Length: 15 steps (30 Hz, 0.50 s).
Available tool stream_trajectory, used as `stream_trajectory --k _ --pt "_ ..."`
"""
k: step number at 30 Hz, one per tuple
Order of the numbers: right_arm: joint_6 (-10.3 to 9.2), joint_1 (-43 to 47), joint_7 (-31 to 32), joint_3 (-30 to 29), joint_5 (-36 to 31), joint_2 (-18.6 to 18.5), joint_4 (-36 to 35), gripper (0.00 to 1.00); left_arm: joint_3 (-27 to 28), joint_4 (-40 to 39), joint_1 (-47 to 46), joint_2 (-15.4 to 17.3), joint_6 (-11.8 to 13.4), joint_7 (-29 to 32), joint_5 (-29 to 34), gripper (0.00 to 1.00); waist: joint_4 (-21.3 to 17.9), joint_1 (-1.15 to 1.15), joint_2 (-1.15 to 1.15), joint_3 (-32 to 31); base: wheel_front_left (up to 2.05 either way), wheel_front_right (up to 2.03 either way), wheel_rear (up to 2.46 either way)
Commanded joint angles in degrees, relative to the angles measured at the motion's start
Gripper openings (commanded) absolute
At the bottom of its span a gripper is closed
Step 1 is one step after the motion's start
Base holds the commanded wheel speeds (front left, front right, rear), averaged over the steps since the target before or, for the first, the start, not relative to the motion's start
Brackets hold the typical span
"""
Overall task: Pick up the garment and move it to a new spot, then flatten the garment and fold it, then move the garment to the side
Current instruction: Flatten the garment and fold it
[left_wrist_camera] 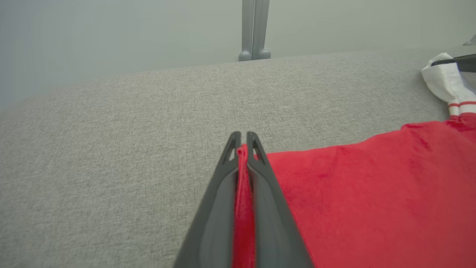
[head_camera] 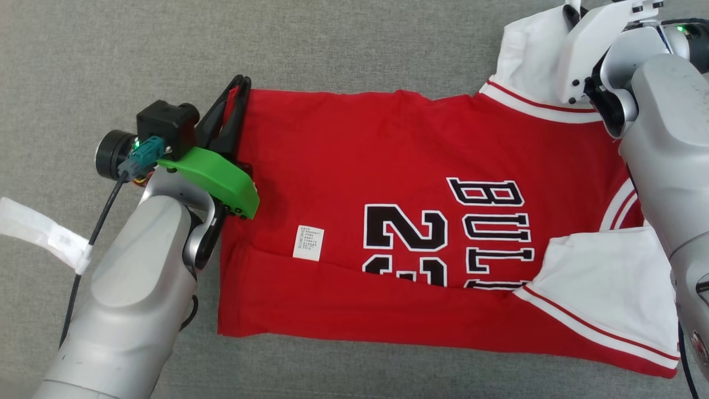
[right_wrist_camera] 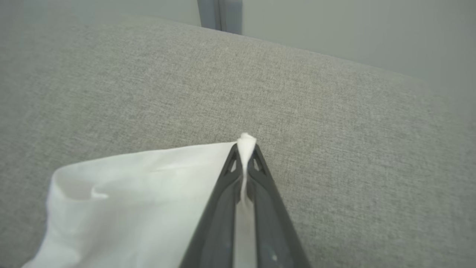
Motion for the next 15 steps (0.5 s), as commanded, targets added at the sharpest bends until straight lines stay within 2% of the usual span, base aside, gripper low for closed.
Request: stream_trajectory --k 1,7,15 --pt "-0.08 1.03 -1.65 0.33 1.05 0.09 -0.63 0.00 0.56 -0.23 1.15 0.66 0.12 -0.61 -0.43 0.00 -1.74 0.00 0.00 -1.81 0.00 0.00 0.00" --pt "-0.08 6.13 -8.08 3.89 6.02 -1.89 -5.97 0.00 2.00 -1.64 4.77 2.30 0.23 -1.97 -2.12 0.00 -4.91 0.00 0.00 -6.06 0.00 0.00 0.00" --pt "-0.07 20.65 -12.11 7.66 14.73 -7.35 -20.77 0.00 3.84 -7.34 12.45 4.80 1.11 -3.19 -3.62 0.00 -8.61 0.00 0.00 -12.16 0.00 0.00 0.00"
